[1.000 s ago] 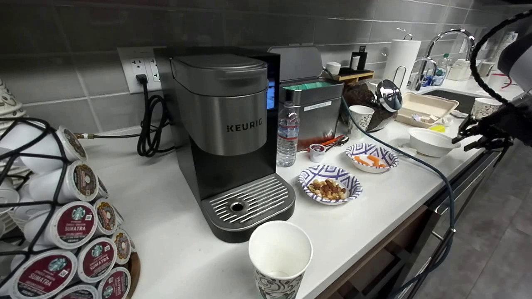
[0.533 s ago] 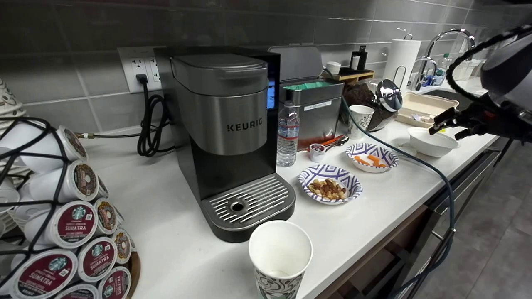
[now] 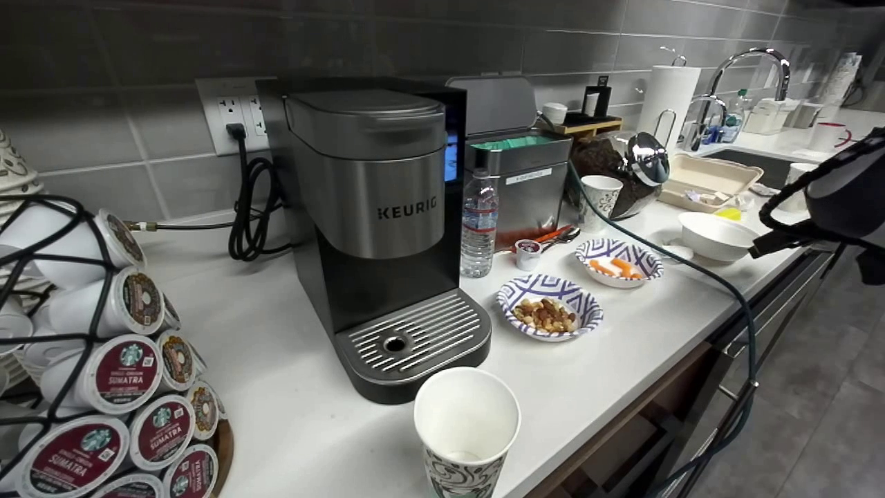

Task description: Pour the contents of the white bowl into the striped bowl

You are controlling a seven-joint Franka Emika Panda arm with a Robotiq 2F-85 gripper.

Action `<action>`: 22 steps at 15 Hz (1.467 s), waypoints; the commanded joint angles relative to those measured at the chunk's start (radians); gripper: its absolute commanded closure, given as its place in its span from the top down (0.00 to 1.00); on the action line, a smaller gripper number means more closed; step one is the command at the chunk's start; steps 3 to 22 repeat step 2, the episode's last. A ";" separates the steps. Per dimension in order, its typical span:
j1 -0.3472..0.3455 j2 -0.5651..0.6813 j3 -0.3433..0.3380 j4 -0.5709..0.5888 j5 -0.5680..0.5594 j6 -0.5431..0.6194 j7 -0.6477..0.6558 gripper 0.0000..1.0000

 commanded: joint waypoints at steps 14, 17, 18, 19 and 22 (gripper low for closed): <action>0.048 -0.015 -0.006 -0.035 0.120 0.119 -0.147 1.00; 0.048 -0.015 -0.006 -0.035 0.120 0.119 -0.147 1.00; 0.048 -0.015 -0.006 -0.035 0.120 0.119 -0.147 1.00; 0.048 -0.015 -0.006 -0.035 0.120 0.119 -0.147 1.00; 0.048 -0.015 -0.006 -0.035 0.120 0.119 -0.147 1.00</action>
